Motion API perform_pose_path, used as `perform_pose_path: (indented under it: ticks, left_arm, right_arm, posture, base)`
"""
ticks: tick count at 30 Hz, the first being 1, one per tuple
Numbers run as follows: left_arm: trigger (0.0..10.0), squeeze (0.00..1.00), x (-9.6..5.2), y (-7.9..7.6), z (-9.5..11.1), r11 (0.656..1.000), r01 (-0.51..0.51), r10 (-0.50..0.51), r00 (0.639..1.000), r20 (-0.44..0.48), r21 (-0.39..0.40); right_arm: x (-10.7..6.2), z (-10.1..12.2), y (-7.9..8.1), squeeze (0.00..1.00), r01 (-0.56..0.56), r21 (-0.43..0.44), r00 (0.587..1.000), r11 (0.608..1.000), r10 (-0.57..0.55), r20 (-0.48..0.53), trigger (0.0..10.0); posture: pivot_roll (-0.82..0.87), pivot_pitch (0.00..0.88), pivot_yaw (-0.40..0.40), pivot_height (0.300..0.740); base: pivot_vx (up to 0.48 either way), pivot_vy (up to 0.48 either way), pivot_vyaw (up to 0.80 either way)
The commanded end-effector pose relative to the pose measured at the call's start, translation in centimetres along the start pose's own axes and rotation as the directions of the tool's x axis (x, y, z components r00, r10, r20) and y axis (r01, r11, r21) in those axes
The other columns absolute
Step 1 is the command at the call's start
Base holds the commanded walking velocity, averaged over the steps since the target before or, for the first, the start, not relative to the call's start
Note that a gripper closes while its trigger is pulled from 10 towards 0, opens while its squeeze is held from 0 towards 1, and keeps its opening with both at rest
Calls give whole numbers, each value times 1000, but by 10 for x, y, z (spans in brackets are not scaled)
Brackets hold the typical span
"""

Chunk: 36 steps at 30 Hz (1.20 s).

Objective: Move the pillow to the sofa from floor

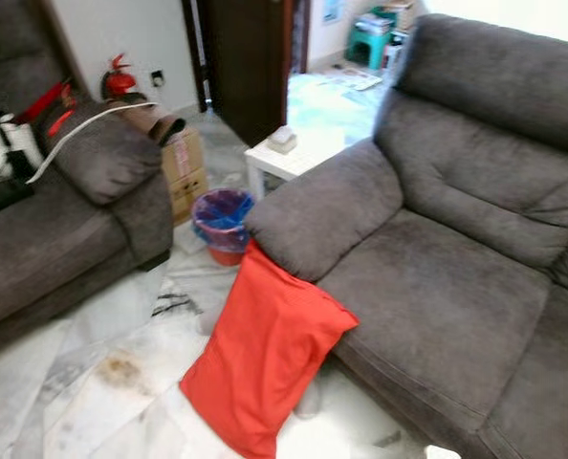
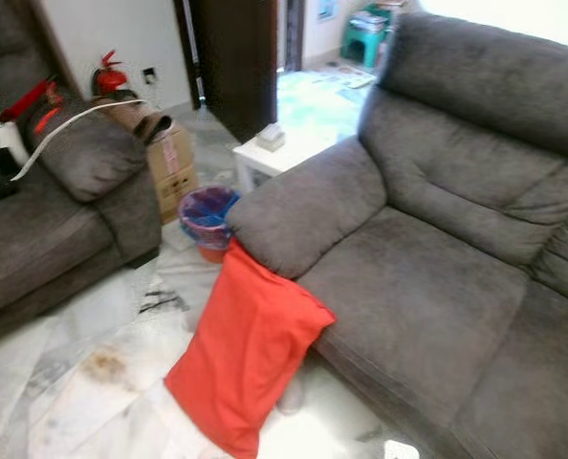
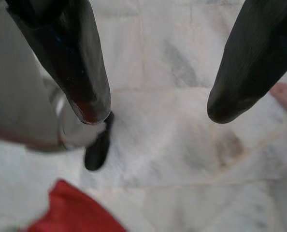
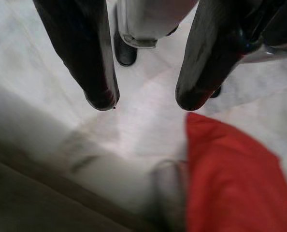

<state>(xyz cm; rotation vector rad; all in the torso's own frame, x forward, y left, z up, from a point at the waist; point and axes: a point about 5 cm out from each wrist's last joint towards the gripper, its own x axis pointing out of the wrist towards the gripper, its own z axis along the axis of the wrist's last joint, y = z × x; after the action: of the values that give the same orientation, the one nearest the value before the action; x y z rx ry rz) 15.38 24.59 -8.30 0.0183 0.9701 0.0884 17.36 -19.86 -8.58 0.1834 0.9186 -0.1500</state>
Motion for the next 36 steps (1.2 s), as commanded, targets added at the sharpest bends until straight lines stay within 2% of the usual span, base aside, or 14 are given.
perform_pose_path:
  ticks: [1,4,7,8,9,10,25,26,27,36]
  left_arm:
    - [10000,0,-3,2,-12,1000,-6,6,999,-36,2]
    - [10000,0,-3,2,-13,1000,-5,5,999,-36,3]
    - [10000,0,-3,1,-13,1000,-3,3,999,-37,5]
    - [10000,0,-3,1,-13,1000,-2,3,999,-38,5]
    - [10000,0,-3,1,-13,1000,-2,3,999,-38,5]
    - [10000,0,-3,1,-13,1000,-2,2,999,-38,5]
    - [10000,0,-3,0,-14,1000,2,-1,999,-38,11]
    - [10000,0,-3,0,-13,1000,2,-2,999,-34,10]
    - [10000,0,-3,1,-12,1000,3,-2,1000,-29,10]
    - [10000,0,-2,0,-10,1000,10,-10,1000,-25,-4]
  right_arm:
    - [-2,-6,-6,0,16,-8,1000,1000,-16,-19,10000]
    - [-2,-6,-6,0,18,-1,1000,1000,-18,-15,10000]
    - [-2,-6,-6,0,15,22,1000,1000,-15,-14,10000]
    - [-2,-6,-6,518,15,22,1000,1000,-15,-13,10000]
    - [-2,-6,-6,518,15,22,1000,1000,-15,-13,10000]
    - [-2,-6,-6,1000,13,31,1000,999,-12,-9,10000]
    - [-1,-2,-5,1000,7,35,1000,999,-7,7,10000]
    - [-1,-2,-4,47,7,30,1000,1000,-7,4,10000]
    - [-1,-2,-4,0,6,27,1000,1000,-7,2,10000]
    - [-1,-2,-4,0,9,38,1000,999,-9,6,10000]
  posture:
    - [84,125,2,740]
    - [85,124,1,740]
    - [85,122,-2,740]
    - [86,121,-3,740]
    - [86,121,-3,740]
    - [86,121,-3,740]
    - [88,87,-3,740]
    - [87,84,-3,740]
    - [85,79,-1,740]
    - [83,73,0,740]
  base:
    - [0,0,800]
    - [0,0,800]
    - [0,0,0]
    - [0,0,0]
    - [0,0,0]
    - [0,0,0]
    - [0,0,0]
    - [0,0,0]
    - [0,0,0]
    - [0,0,0]
